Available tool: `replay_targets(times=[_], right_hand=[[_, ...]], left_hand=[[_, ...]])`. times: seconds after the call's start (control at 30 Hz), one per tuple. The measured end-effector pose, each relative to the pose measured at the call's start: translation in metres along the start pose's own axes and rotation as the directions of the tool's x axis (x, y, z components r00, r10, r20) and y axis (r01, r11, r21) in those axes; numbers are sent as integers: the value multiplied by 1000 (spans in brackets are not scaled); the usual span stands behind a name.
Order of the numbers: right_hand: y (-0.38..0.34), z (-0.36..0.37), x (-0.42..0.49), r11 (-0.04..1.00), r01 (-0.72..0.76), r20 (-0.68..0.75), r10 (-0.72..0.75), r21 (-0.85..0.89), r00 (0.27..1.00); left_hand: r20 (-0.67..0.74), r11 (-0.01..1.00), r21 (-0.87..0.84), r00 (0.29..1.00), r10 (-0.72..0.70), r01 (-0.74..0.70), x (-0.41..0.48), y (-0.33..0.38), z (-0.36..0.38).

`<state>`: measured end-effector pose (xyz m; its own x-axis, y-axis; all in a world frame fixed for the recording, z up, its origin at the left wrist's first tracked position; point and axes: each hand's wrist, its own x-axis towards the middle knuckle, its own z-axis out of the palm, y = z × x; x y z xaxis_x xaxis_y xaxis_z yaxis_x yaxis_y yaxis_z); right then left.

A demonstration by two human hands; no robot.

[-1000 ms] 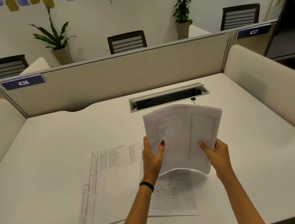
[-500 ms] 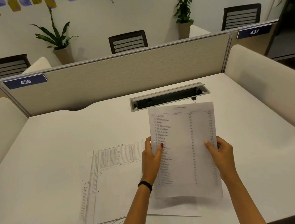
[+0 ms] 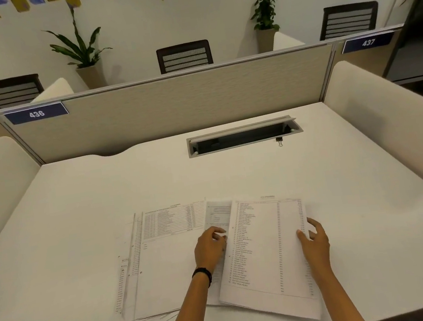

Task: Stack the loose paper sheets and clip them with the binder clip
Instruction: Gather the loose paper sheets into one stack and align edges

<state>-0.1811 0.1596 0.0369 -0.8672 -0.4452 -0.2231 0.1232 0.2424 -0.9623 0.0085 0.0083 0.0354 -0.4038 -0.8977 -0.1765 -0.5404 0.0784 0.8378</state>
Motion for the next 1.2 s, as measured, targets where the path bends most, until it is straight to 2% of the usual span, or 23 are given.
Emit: replay_targets(times=[0.13, 0.23, 0.5, 0.8, 1.07, 1.2], right_hand=[[10, -1, 1, 999, -25, -12, 24, -43, 1000], [16, 0, 1, 997, -15, -39, 12, -77, 999], [16, 21, -10, 988, 90, -33, -95, -127, 995], [12, 39, -16, 981, 121, 34, -117, -150, 993], [8, 43, -18, 981, 118, 66, -109, -151, 992], [4, 40, -13, 991, 78, 59, -72, -110, 996]], left_hand=[[-255, 999, 31, 967, 26, -18, -3, -9, -3], [-305, 993, 117, 952, 11, 26, -2, -16, -5], [-271, 999, -37, 962, -5, -5, 3, -14, -5], [-170, 975, -216, 981, -96, 58, 7, -10, 0], [13, 951, -308, 999, -31, 34, 3, -3, 1], [20, 942, -334, 999, 36, -27, 2, 7, -1]])
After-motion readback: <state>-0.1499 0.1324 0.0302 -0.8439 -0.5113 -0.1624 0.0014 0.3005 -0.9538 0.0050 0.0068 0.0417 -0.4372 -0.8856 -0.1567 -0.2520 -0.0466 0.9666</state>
